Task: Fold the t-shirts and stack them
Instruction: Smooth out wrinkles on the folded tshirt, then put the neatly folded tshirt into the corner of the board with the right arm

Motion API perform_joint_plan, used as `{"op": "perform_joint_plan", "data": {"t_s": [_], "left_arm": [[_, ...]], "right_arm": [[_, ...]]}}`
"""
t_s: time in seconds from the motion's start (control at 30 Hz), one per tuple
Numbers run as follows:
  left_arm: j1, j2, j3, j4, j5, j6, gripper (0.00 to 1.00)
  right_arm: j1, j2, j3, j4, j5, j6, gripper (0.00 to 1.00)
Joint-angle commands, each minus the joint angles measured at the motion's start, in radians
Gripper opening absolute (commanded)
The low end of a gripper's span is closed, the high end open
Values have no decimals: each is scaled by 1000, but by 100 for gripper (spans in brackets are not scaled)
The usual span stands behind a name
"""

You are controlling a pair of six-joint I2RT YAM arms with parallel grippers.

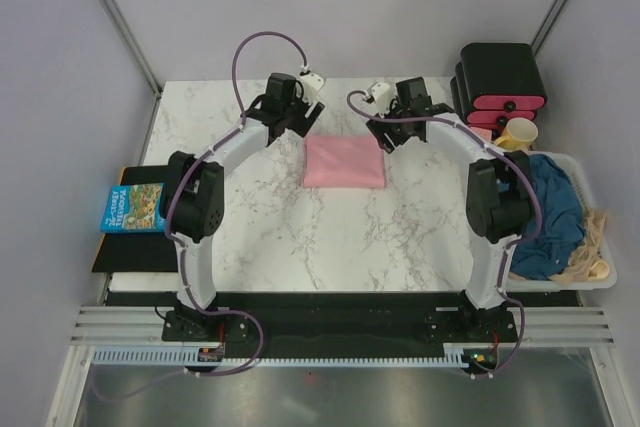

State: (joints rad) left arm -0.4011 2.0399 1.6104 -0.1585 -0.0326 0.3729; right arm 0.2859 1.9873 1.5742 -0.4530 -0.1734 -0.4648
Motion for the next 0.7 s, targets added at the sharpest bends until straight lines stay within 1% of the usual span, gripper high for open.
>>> {"op": "perform_joint_plan", "data": {"t_s": [0.0, 0.07, 0.1, 0.17, 0.2, 0.23, 0.27, 0.3, 0.33, 0.37, 0.43, 0.5, 0.57, 0.6, 0.67], "left_arm": [[-5, -101, 6, 45, -55, 27, 87], [-4, -138, 17, 19, -111, 56, 87], [-2, -150, 23, -21, -128, 66, 87], [14, -191, 20, -62, -150, 78, 87], [24, -243, 8, -90, -144, 78, 87], [31, -268, -19, -104, -136, 81, 87], [41, -291, -36, -114, -148, 98, 87], [42, -338, -53, -125, -165, 112, 87], [44, -358, -87, -145, -199, 127, 87], [48, -386, -108, -153, -208, 147, 87], [57, -464, -182, -154, -219, 158, 87], [77, -510, -225, -154, -224, 161, 87], [94, -570, -279, -156, -240, 172, 87], [100, -589, -294, -154, -245, 175, 87], [125, -638, -331, -156, -247, 188, 87]], "right_arm": [[12, -102, -46, 20, 58, -27, 71], [33, -151, -83, 10, 103, -101, 72], [39, -169, -97, 2, 147, -139, 71], [50, -225, -132, -44, 157, -240, 58], [56, -243, -135, -76, 144, -274, 53], [59, -270, -138, -119, 141, -302, 41], [68, -287, -141, -133, 146, -345, 33], [75, -301, -143, -153, 141, -365, 21], [79, -327, -138, -197, 117, -388, 5], [100, -341, -137, -220, 108, -423, 4], [130, -364, -138, -271, 104, -455, 24], [182, -377, -157, -277, 132, -469, 48], [231, -393, -200, -283, 144, -486, 59], [249, -398, -216, -280, 150, -504, 67], [303, -407, -261, -268, 166, -521, 69]]}}
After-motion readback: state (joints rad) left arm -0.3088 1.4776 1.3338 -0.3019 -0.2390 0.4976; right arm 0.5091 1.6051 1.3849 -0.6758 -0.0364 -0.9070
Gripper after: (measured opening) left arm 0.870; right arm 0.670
